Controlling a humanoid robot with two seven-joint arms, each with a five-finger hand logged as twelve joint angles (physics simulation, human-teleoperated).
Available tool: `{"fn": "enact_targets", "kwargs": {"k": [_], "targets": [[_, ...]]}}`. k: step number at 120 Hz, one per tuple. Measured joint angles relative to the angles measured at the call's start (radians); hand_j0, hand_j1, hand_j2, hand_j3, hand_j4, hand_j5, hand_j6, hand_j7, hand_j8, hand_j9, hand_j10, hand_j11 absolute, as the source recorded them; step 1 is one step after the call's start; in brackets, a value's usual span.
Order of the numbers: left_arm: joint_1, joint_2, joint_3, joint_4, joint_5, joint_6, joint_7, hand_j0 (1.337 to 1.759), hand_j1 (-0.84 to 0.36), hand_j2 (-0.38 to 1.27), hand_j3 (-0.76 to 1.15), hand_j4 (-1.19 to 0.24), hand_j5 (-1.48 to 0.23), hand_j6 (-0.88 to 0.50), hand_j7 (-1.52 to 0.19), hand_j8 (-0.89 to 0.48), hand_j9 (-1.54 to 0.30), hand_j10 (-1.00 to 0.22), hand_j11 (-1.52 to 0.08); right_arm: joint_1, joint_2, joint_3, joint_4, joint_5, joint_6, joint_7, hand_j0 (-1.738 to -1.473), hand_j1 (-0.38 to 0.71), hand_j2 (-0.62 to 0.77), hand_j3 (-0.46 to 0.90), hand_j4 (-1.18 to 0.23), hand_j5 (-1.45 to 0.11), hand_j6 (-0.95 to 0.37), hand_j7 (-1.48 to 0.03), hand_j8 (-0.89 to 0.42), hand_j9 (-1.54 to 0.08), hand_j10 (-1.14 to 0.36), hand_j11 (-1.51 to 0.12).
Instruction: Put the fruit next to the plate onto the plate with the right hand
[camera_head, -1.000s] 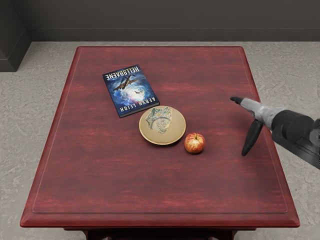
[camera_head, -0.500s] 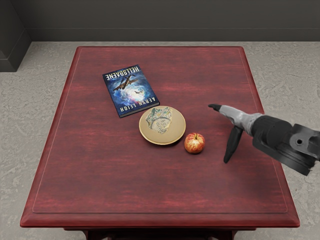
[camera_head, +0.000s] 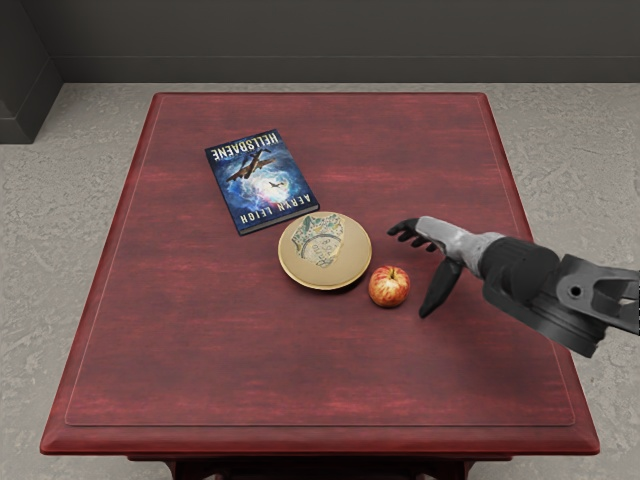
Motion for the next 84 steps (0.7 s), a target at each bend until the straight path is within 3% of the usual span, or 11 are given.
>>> {"fn": "enact_targets", "kwargs": {"k": [84], "targets": [[0.002, 0.0, -0.001, 0.0, 0.0, 0.0, 0.0, 1.658, 0.35, 0.0, 0.0, 0.0, 0.0, 0.0, 0.0, 0.0, 0.0, 0.0, 0.0, -0.038, 0.048, -0.01, 0.0, -0.063, -0.026, 0.0, -1.658, 0.0, -0.06, 0.0, -0.3, -0.38, -0.3, -0.38, -0.3, -0.38, -0.3, -0.38]]}}
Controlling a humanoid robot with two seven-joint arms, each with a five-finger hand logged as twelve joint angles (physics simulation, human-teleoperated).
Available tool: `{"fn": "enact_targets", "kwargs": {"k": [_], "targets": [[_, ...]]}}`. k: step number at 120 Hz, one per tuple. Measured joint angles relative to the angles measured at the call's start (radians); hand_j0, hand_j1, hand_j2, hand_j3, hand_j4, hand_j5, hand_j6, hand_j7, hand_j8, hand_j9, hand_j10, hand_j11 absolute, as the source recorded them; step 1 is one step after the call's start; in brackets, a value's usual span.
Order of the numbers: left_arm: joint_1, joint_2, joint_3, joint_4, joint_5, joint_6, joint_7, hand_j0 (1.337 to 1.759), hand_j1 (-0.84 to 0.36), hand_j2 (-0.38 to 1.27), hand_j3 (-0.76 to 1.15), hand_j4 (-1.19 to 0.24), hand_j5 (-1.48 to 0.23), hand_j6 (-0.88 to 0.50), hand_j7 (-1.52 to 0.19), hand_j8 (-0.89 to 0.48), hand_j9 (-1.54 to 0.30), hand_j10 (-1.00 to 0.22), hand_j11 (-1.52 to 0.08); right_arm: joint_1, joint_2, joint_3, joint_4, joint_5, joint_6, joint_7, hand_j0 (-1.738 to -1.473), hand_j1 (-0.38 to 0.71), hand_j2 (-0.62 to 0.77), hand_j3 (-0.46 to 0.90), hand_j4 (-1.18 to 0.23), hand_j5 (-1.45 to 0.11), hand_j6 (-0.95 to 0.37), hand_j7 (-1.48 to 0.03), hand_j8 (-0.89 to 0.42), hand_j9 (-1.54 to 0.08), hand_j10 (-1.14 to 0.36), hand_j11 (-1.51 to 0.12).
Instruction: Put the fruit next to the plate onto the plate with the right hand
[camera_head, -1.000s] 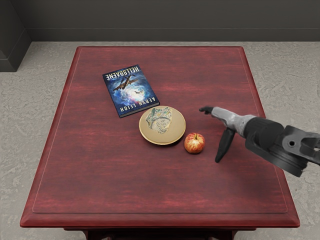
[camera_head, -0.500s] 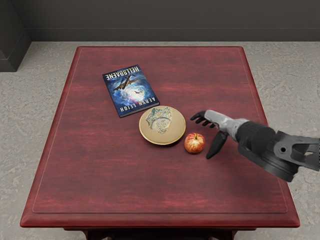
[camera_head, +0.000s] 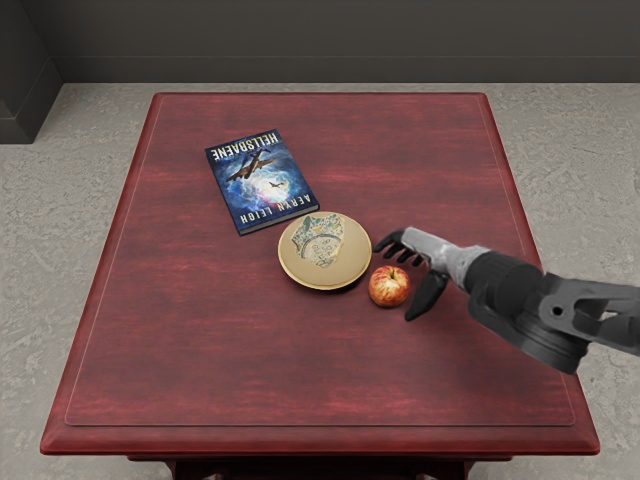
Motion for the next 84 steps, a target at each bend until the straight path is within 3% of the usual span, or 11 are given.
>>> {"fn": "enact_targets", "kwargs": {"k": [84], "targets": [[0.0, 0.0, 0.0, 0.0, 0.0, 0.0, 0.0, 1.658, 0.35, 0.0, 0.0, 0.0, 0.0, 0.0, 0.0, 0.0, 0.0, 0.0, 0.0, -0.029, 0.019, -0.008, 0.0, -0.085, -0.044, 0.0, -1.658, 0.18, -0.09, 0.0, -0.44, -0.57, -0.44, -0.57, -0.44, -0.57, -0.44, -0.57]]}}
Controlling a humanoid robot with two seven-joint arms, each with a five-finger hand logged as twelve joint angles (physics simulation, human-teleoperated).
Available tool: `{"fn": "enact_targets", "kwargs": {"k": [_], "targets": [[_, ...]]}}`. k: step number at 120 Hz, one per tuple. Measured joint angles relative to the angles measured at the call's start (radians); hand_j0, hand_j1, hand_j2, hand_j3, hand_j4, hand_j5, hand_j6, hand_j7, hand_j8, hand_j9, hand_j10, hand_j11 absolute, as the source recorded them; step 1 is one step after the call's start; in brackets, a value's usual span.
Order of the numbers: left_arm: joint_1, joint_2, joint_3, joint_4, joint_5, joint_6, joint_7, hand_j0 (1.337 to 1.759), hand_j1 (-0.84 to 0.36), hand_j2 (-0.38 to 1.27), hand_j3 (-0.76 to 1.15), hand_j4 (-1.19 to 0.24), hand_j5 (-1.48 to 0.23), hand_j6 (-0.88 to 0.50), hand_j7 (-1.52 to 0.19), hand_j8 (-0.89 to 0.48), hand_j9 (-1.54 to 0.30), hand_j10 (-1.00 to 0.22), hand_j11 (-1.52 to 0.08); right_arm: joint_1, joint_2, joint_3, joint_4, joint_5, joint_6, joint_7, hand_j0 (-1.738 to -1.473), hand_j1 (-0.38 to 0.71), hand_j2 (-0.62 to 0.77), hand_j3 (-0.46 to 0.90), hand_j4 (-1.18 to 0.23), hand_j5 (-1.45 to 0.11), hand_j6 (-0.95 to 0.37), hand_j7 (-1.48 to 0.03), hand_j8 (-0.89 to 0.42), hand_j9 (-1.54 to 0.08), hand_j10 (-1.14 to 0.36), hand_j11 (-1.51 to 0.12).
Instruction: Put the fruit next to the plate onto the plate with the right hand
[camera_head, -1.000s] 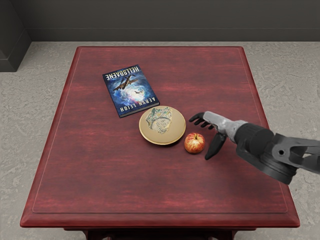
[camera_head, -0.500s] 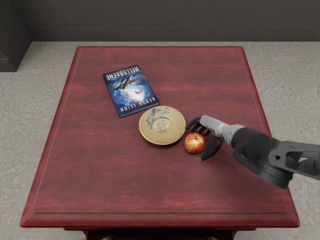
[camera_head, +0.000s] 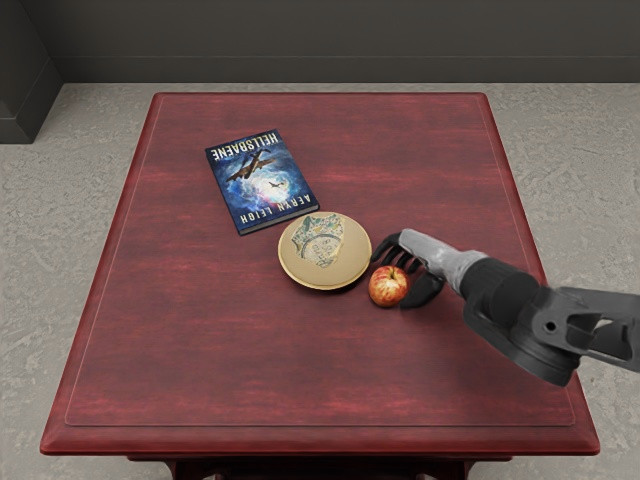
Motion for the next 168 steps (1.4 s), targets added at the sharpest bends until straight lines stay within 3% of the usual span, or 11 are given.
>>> {"fn": "enact_targets", "kwargs": {"k": [25, 64, 73, 80, 86, 120, 130, 131, 133, 134, 168], "targets": [[0.0, 0.0, 0.0, 0.0, 0.0, 0.0, 0.0, 1.658, 0.35, 0.0, 0.0, 0.0, 0.0, 0.0, 0.0, 0.0, 0.0, 0.0, 0.0, -0.003, 0.008, -0.008, 0.0, -0.013, 0.001, -0.001, -1.652, 0.24, -0.05, 0.0, -0.52, -0.7, -0.41, -0.69, -0.46, -0.7, -0.53, -0.7], [0.0, 0.0, -0.001, 0.0, 0.0, 0.001, 0.0, 1.658, 0.35, 0.0, 0.0, 0.0, 0.0, 0.0, 0.0, 0.0, 0.0, 0.0, 0.0, -0.01, 0.01, -0.008, 0.001, -0.02, 0.007, -0.003, -1.626, 0.33, 0.0, 0.0, -0.34, -0.99, -0.25, -0.92, -0.27, -0.99, -0.68, -1.0], [0.0, 0.0, 0.0, 0.0, 0.0, 0.001, 0.0, 1.658, 0.35, 0.0, 0.0, 0.0, 0.0, 0.0, 0.0, 0.0, 0.0, 0.0, 0.0, -0.011, 0.007, -0.008, 0.0, -0.02, 0.005, -0.002, -1.63, 0.31, 0.18, 0.0, -0.42, -1.02, -0.31, -0.98, -0.36, -1.03, -0.72, -1.03], [0.0, 0.0, 0.0, 0.0, 0.0, 0.0, 0.0, 1.658, 0.35, 0.0, 0.0, 0.0, 0.0, 0.0, 0.0, 0.0, 0.0, 0.0, 0.0, -0.011, 0.006, -0.008, 0.0, -0.02, 0.005, -0.001, -1.634, 0.27, 0.26, 0.0, -0.49, -1.04, -0.39, -1.01, -0.44, -1.06, -0.75, -1.06], [-0.001, 0.0, 0.0, 0.0, 0.0, 0.0, 0.0, 1.658, 0.35, 0.0, 0.0, 0.0, 0.0, 0.0, 0.0, 0.0, 0.0, 0.0, 0.0, -0.012, 0.003, -0.008, 0.001, -0.019, 0.007, 0.0, -1.637, 0.28, 0.29, 0.0, -0.49, -1.07, -0.38, -1.03, -0.43, -1.08, -0.76, -1.09], [-0.003, 0.0, 0.002, 0.0, 0.0, 0.0, 0.0, 1.658, 0.35, 0.0, 0.0, 0.0, 0.0, 0.0, 0.0, 0.0, 0.0, 0.0, 0.0, -0.008, -0.014, 0.014, 0.001, -0.009, 0.044, 0.001, -1.647, 0.24, 0.22, 0.0, -0.45, -1.16, -0.37, -1.08, -0.42, -1.14, -0.8, -1.15], [-0.005, 0.0, 0.003, 0.0, 0.0, 0.0, 0.0, 1.658, 0.35, 0.0, 0.0, 0.0, 0.0, 0.0, 0.0, 0.0, 0.0, 0.0, 0.0, -0.004, -0.02, 0.043, 0.001, -0.007, 0.074, 0.001, -1.649, 0.28, 0.28, 0.0, -0.44, -1.18, -0.36, -1.09, -0.41, -1.14, -0.81, -1.15], [-0.005, 0.0, 0.003, 0.0, 0.0, 0.001, 0.0, 1.658, 0.35, 0.0, 0.0, 0.0, 0.0, 0.0, 0.0, 0.0, 0.0, 0.0, 0.0, -0.004, -0.02, 0.046, 0.001, -0.007, 0.077, 0.001, -1.649, 0.27, 0.23, 0.0, -0.44, -1.18, -0.35, -1.09, -0.41, -1.15, -0.81, -1.15], [-0.006, 0.0, 0.003, 0.0, 0.0, 0.001, 0.0, 1.658, 0.35, 0.0, 0.0, 0.0, 0.0, 0.0, 0.0, 0.0, 0.0, 0.0, 0.0, -0.004, -0.021, 0.053, 0.001, -0.007, 0.083, 0.0, -1.649, 0.27, 0.26, 0.0, -0.44, -1.19, -0.35, -1.09, -0.41, -1.15, -0.81, -1.15], [-0.006, 0.0, 0.004, 0.0, 0.0, 0.001, 0.0, 1.658, 0.35, 0.0, 0.0, 0.0, 0.0, 0.0, 0.0, 0.0, 0.0, 0.0, 0.0, -0.003, -0.022, 0.055, 0.001, -0.006, 0.086, 0.0, -1.649, 0.25, 0.19, 0.0, -0.44, -1.19, -0.35, -1.09, -0.41, -1.15, -0.81, -1.15], [-0.009, 0.0, 0.006, 0.0, 0.0, 0.001, 0.0, 1.658, 0.35, 0.0, 0.0, 0.0, 0.0, 0.0, 0.0, 0.0, 0.0, 0.0, 0.0, 0.031, -0.036, 0.126, 0.001, 0.037, 0.169, -0.001, -1.651, 0.28, 0.38, 0.0, -0.49, -1.19, -0.38, -1.1, -0.44, -1.14, -0.83, -1.14]]}}
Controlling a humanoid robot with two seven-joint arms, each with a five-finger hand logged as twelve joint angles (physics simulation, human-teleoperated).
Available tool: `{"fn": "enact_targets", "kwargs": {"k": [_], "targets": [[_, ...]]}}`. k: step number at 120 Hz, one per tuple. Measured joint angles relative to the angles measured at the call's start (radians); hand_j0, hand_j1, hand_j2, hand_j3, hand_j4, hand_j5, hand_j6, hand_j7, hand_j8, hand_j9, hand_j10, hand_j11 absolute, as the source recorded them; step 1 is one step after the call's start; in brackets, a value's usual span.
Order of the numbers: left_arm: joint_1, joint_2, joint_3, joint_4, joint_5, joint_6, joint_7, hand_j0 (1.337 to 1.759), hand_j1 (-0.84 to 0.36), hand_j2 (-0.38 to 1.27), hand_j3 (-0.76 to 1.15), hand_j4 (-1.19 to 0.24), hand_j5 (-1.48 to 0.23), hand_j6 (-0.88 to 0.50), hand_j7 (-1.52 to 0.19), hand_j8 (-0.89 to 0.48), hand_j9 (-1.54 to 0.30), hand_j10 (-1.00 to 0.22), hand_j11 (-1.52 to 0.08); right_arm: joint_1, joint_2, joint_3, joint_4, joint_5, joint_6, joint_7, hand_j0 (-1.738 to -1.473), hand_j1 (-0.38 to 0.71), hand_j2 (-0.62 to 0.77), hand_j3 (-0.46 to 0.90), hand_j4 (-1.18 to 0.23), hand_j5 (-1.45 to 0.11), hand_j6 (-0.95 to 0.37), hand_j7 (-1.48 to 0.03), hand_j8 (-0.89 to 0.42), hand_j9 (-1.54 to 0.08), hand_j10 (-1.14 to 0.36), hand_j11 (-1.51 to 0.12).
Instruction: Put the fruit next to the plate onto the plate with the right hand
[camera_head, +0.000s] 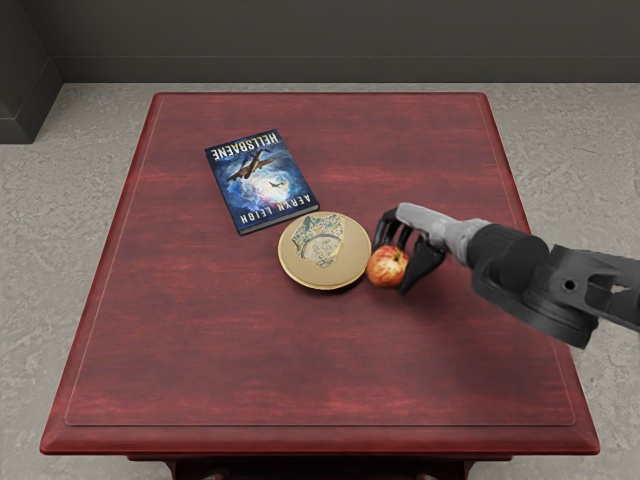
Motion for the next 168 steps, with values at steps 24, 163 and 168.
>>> {"fn": "enact_targets", "kwargs": {"k": [24, 163, 168], "targets": [[-0.002, 0.0, 0.001, 0.0, 0.0, 0.0, 0.0, 1.658, 0.35, 0.0, 0.0, 0.0, 0.0, 0.0, 0.0, 0.0, 0.0, 0.0, 0.0, 0.059, 0.004, 0.006, 0.0, 0.057, 0.023, 0.001, -1.653, 0.33, 0.49, 0.0, -0.46, -1.18, -0.37, -1.1, -0.44, -1.14, -0.83, -1.15], [-0.005, 0.0, -0.003, 0.0, 0.001, 0.0, 0.0, 1.658, 0.35, 0.0, 0.0, 0.0, 0.0, 0.0, 0.0, 0.0, 0.0, 0.0, 0.0, 0.228, 0.12, -0.038, -0.081, 0.143, 0.038, 0.003, -1.655, 0.25, 0.43, 0.0, -0.55, -1.2, -0.42, -1.13, -0.52, -1.2, -0.84, -1.21], [-0.005, 0.0, -0.002, 0.0, 0.001, 0.0, 0.0, 1.658, 0.35, 0.0, 0.0, 0.0, 0.0, 0.0, 0.0, 0.0, 0.0, 0.0, 0.0, 0.227, 0.12, -0.043, -0.092, 0.142, 0.039, 0.002, -1.655, 0.25, 0.43, 0.0, -0.55, -1.2, -0.42, -1.13, -0.52, -1.2, -0.84, -1.21]]}}
